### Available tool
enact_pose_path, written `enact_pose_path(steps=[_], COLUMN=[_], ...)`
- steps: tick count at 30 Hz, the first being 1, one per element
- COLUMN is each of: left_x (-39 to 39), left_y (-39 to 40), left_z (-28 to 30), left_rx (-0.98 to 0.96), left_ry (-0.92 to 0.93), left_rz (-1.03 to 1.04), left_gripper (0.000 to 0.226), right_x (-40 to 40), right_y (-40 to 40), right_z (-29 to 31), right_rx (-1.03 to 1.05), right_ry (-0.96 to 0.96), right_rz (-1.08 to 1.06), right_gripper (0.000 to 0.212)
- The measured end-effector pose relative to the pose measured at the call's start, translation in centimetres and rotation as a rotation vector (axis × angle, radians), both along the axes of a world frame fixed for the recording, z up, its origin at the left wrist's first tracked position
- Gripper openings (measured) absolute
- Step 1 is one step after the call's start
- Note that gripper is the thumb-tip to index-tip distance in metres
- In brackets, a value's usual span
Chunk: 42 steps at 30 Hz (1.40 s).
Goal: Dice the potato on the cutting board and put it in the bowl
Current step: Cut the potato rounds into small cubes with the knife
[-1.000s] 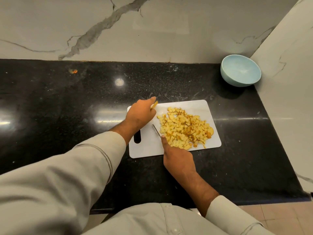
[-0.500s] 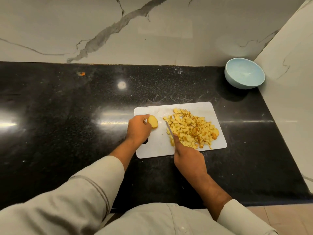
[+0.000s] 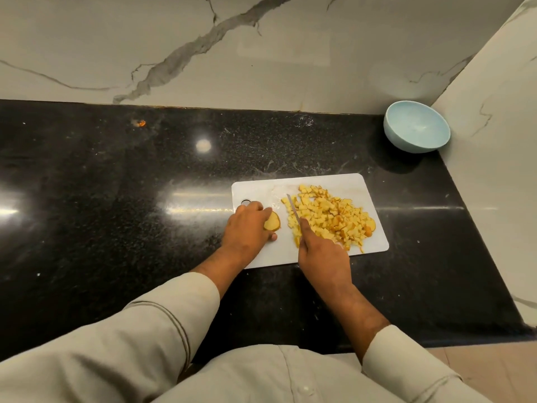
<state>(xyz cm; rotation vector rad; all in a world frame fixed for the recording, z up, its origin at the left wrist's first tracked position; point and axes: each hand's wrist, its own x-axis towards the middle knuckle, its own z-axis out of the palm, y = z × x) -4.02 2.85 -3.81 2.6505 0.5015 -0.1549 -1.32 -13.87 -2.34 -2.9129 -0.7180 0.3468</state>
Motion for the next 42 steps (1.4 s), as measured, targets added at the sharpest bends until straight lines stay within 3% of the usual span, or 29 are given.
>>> enact_pose_path(steps=[4, 11, 15, 25, 35, 42], left_x=[0.0, 0.2, 0.5, 1.0, 1.5, 1.6], left_y=[0.2, 0.2, -0.1, 0.2, -1.1, -1.4], left_z=[0.0, -0.1, -0.5, -0.4, 0.8, 0.7], left_rx=[-0.034, -0.146, -0.161, -0.111, -0.06, -0.207], left_ry=[-0.029, -0.036, -0.093, -0.018, 0.033, -0.032], left_rz=[-0.006, 0.053, 0.066, 0.008, 0.129, 0.288], left_gripper=[0.045, 0.07, 0.042, 0.048, 0.02, 0.012], right_x=[-1.0, -2.5, -2.3, -2.1, -1.4, -0.2], right_y=[0.1, 1.2, 1.5, 2.8, 3.2, 4.9], right_z=[-0.4, -1.7, -2.1, -3.1, -3.8, -3.4], right_rx=[0.003, -0.003, -0.002, -0.057, -0.081, -0.045], right_ry=[0.02, 0.065, 0.068, 0.011, 0.016, 0.024], right_rz=[-0.02, -0.033, -0.068, 0.002, 0.071, 0.086], right_gripper=[0.054, 0.052, 0.053, 0.061, 0.067, 0.066])
